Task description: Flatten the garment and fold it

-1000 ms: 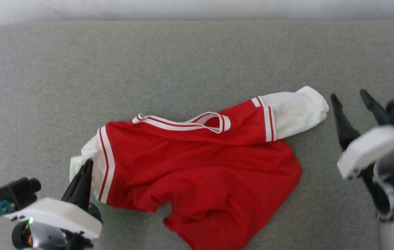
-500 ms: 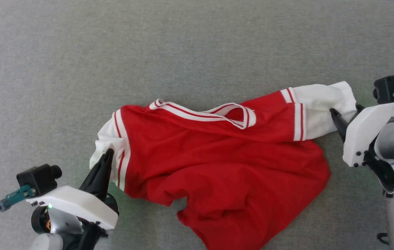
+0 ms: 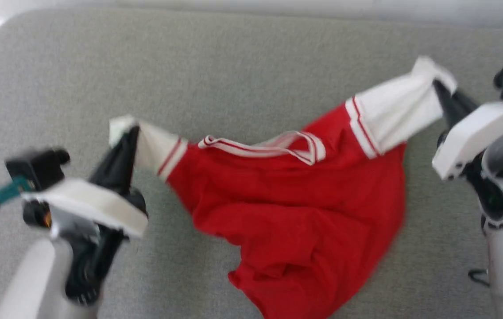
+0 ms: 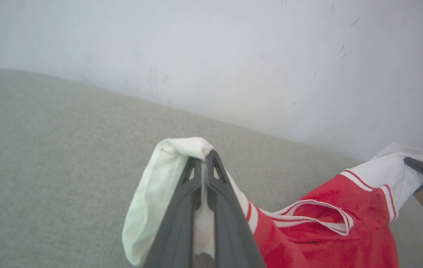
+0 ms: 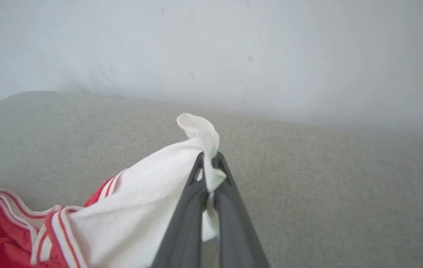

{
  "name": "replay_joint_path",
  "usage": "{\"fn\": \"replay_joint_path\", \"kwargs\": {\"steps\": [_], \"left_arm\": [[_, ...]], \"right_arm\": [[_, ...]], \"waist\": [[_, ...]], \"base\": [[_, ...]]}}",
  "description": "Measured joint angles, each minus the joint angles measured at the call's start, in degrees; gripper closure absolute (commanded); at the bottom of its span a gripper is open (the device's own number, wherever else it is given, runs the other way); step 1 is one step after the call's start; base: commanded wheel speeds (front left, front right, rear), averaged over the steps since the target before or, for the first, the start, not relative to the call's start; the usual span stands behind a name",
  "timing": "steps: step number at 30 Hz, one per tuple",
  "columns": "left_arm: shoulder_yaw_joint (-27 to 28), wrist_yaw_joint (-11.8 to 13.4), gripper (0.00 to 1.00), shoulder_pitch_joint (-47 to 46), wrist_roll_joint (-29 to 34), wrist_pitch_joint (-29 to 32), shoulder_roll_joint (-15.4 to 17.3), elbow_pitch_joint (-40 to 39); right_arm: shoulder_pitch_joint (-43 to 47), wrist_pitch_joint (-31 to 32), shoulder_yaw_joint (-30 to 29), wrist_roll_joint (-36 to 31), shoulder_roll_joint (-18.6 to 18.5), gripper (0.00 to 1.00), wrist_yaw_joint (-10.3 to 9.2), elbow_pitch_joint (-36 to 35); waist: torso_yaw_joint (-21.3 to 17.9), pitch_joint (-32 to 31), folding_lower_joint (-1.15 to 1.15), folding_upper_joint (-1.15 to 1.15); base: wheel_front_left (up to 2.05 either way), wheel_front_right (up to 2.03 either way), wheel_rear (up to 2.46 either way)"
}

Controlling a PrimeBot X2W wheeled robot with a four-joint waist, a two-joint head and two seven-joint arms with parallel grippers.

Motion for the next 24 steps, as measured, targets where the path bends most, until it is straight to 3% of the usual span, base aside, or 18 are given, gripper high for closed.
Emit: {"fn": "replay_joint_path", "kwargs": {"steps": [7,13,18,24], "left_arm": [[-1.51,-0.21,1.00,-15.84,6.23,3.77,4.55,1.69],[-4.10,-2.32,1.00,-30.97,11.18,8.10,7.73,8.10],[-6.80,-4.72,1.00,-41.91,13.99,11.27,8.31,17.04],[-8.33,-5.77,1.00,-48.71,14.26,15.07,7.66,24.68]], "right_arm": [[-10.05,-4.46,2.65,0.85,-2.01,1.00,0.00,-1.77],[-21.15,-5.22,4.58,0.83,-2.81,1.00,0.00,1.34],[-29.15,-5.10,5.03,-0.76,-3.05,1.00,0.01,7.26],[-34.95,-2.90,5.93,-1.81,-2.24,1.00,0.01,13.56]], "waist": [[-2.26,-5.77,-0.01,0.00],[-5.18,-10.50,-0.01,0.00],[-8.27,-13.24,-0.01,0.00],[-11.53,-15.28,-0.01,0.00]], "base": [[0.00,0.00,0.00],[0.00,0.00,0.00],[0.00,0.00,0.00],[0.00,0.00,0.00]]}}
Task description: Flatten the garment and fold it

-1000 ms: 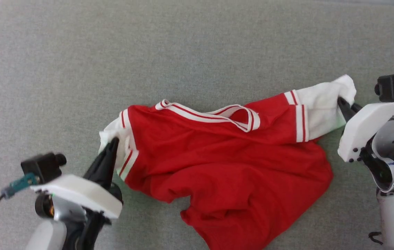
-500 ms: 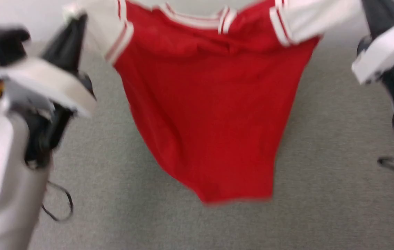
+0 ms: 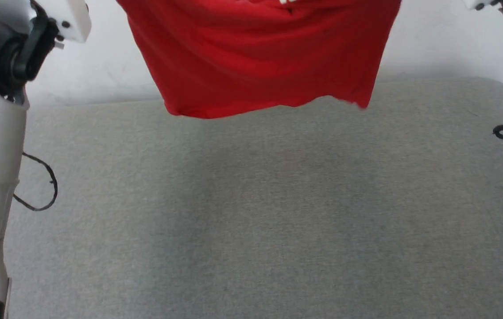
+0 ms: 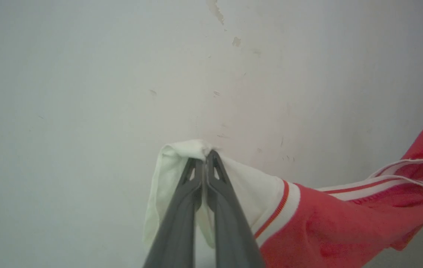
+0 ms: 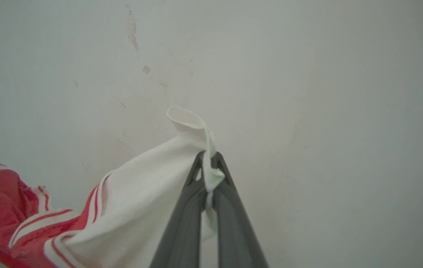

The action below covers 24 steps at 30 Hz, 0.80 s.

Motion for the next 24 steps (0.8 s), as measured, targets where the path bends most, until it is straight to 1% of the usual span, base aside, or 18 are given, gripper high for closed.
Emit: {"fn": "replay_joint_path", "kwargs": {"steps": [2,6,11,13,17,24], "left_arm": [[-0.35,-0.44,1.00,-0.97,-0.02,0.74,-0.14,1.34],[-0.13,-0.47,1.00,-2.14,-0.70,1.58,-0.27,2.92],[0.46,-0.27,1.00,-4.27,-1.02,1.82,-0.19,3.46],[0.60,0.21,1.00,-5.86,-0.82,1.22,-0.20,3.45],[2.24,2.10,1.00,-11.21,0.52,-2.81,-0.23,3.20],[5.44,2.52,1.00,-23.06,1.63,-13.93,-0.53,5.95]], "right_arm": [[-0.83,0.73,0.75,-0.08,0.12,1.00,0.00,1.19],[-2.60,1.76,1.07,-0.75,0.40,1.00,0.00,2.72],[-5.21,3.77,0.67,-2.05,0.93,1.00,0.00,4.36],[-6.37,4.38,0.25,-3.08,1.16,1.00,0.00,4.81],[-11.23,4.16,-0.78,-6.26,1.32,1.00,0.00,4.86],[-23.53,0.12,-4.07,-13.49,3.09,1.00,0.00,5.89]], "waist": [[-0.90,-0.20,0.00,0.00],[-2.06,0.61,0.01,0.00],[-2.76,3.60,0.01,0.00],[-2.95,5.28,0.02,0.00],[-3.16,9.48,0.02,0.00],[-3.16,18.80,0.03,0.00]], "base": [[0.00,0.00,0.00],[0.00,0.00,0.00],[0.00,0.00,0.00],[0.00,0.00,0.00],[0.00,0.00,0.00],[0.00,0.00,0.00]]}}
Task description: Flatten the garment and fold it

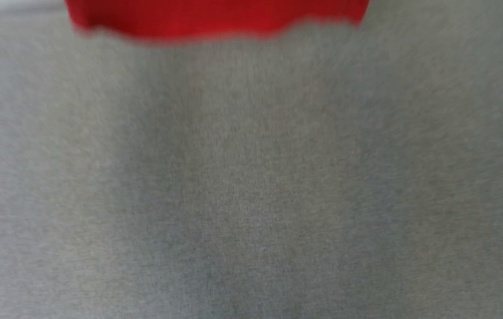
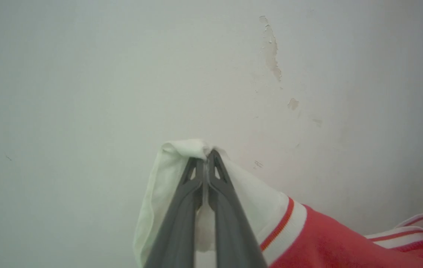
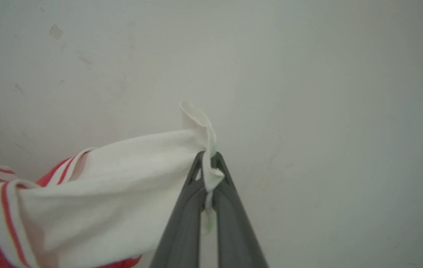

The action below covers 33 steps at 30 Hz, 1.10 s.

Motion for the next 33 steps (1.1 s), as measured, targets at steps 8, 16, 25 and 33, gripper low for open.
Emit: {"fn": "replay_joint_path", "kwargs": {"steps": [8,16,25,33], "left_arm": [[1.57,-1.99,1.00,-4.43,-0.46,-9.90,-1.34,3.63],[2.49,-6.00,1.00,-0.99,-2.99,-18.57,-1.72,5.60],[-0.33,-8.10,1.00,17.01,-6.08,-20.79,-0.14,-5.23],[-0.69,-5.25,1.00,43.75,-9.29,-19.17,2.03,-21.52]], "right_arm": [[-7.87,-6.16,-0.44,-5.54,0.35,1.00,0.00,4.03],[-7.63,-11.39,5.17,-3.35,-1.23,1.00,0.00,9.10],[7.12,-12.95,12.29,10.49,-5.43,1.00,0.00,-0.94],[35.24,-6.53,6.12,18.89,-9.55,1.00,0.00,-21.48]], "waist": [[0.76,10.03,0.00,0.00],[2.81,16.84,0.00,0.00],[4.66,14.19,-0.02,0.00],[4.89,7.61,-0.04,0.00]], "base": [[0.00,0.00,0.00],[0.00,0.00,0.00],[0.00,0.00,0.00],[0.00,0.00,0.00]]}}
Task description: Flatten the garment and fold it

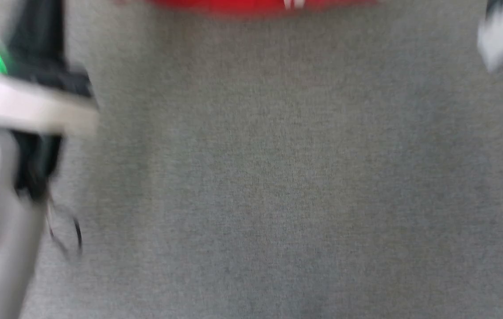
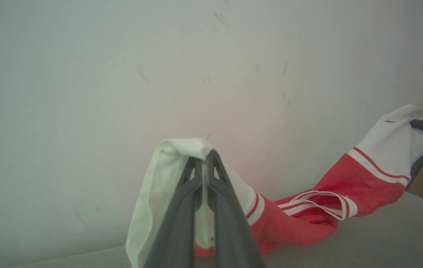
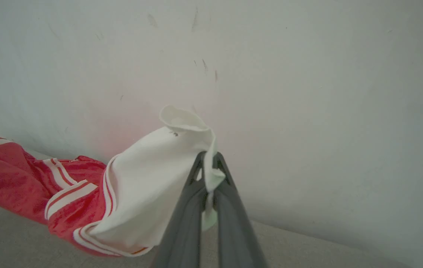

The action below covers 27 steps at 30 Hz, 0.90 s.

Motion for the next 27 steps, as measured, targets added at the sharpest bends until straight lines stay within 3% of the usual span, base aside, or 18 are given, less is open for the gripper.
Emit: {"fn": "replay_joint_path", "kwargs": {"steps": [7,15,27], "left_arm": [[0.02,4.91,1.00,20.53,-3.58,0.93,-0.60,-6.12],[-3.78,4.82,1.00,37.36,-7.42,3.54,-0.75,-6.38],[-5.14,5.87,1.00,52.04,-14.60,9.50,0.21,-5.13]], "right_arm": [[24.09,2.16,-7.09,2.16,4.43,1.00,0.00,-10.00],[43.03,1.14,-11.69,4.54,9.89,1.00,-0.01,-10.61],[62.28,6.62,-18.19,9.23,12.79,1.00,-0.01,-9.65]], "waist": [[0.29,-6.55,-0.01,0.00],[0.48,-13.81,0.00,0.00],[0.43,-22.65,0.00,0.00]], "base": [[0.00,0.00,0.00],[0.00,0.00,0.00],[0.00,0.00,0.00]]}}
